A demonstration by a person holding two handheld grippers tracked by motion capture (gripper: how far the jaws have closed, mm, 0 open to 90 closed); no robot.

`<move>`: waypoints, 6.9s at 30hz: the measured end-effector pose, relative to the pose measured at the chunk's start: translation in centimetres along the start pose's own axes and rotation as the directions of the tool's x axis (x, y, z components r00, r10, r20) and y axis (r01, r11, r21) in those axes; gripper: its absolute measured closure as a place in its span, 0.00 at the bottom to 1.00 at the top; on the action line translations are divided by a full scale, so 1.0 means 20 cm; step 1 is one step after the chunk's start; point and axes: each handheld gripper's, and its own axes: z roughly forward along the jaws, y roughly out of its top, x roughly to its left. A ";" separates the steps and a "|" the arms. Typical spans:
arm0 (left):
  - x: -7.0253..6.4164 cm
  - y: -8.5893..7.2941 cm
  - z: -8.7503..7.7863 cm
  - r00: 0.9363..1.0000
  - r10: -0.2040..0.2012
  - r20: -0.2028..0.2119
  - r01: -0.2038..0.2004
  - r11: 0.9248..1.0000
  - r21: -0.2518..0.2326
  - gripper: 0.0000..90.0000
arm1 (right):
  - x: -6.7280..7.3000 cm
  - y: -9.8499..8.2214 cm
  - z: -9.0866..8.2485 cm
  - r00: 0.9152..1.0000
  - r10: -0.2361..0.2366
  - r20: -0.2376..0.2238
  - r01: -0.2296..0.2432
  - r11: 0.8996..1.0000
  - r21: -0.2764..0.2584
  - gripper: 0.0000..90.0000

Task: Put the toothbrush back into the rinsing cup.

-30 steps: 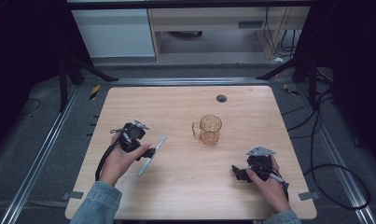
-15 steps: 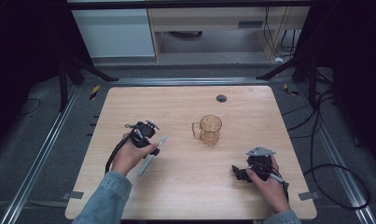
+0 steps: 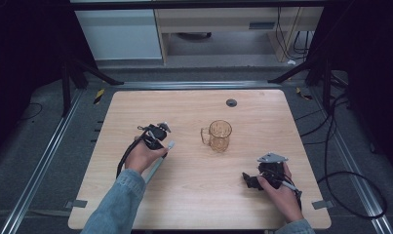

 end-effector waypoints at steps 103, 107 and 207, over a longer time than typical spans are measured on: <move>-0.04 0.12 -0.31 0.999 0.046 0.007 -0.043 0.974 -0.222 0.88 | 0.00 0.00 0.00 1.000 0.000 -0.004 0.000 1.000 -0.001 0.00; -0.06 0.15 -0.31 0.999 0.043 0.005 -0.041 0.969 -0.243 0.88 | 0.00 0.00 0.00 1.000 -0.001 -0.003 0.001 1.000 -0.001 0.00; -0.36 0.27 -0.41 0.996 -0.047 -0.071 -0.024 0.650 -0.760 0.88 | -0.01 -0.01 -0.01 0.999 -0.029 -0.033 0.029 1.000 0.000 0.00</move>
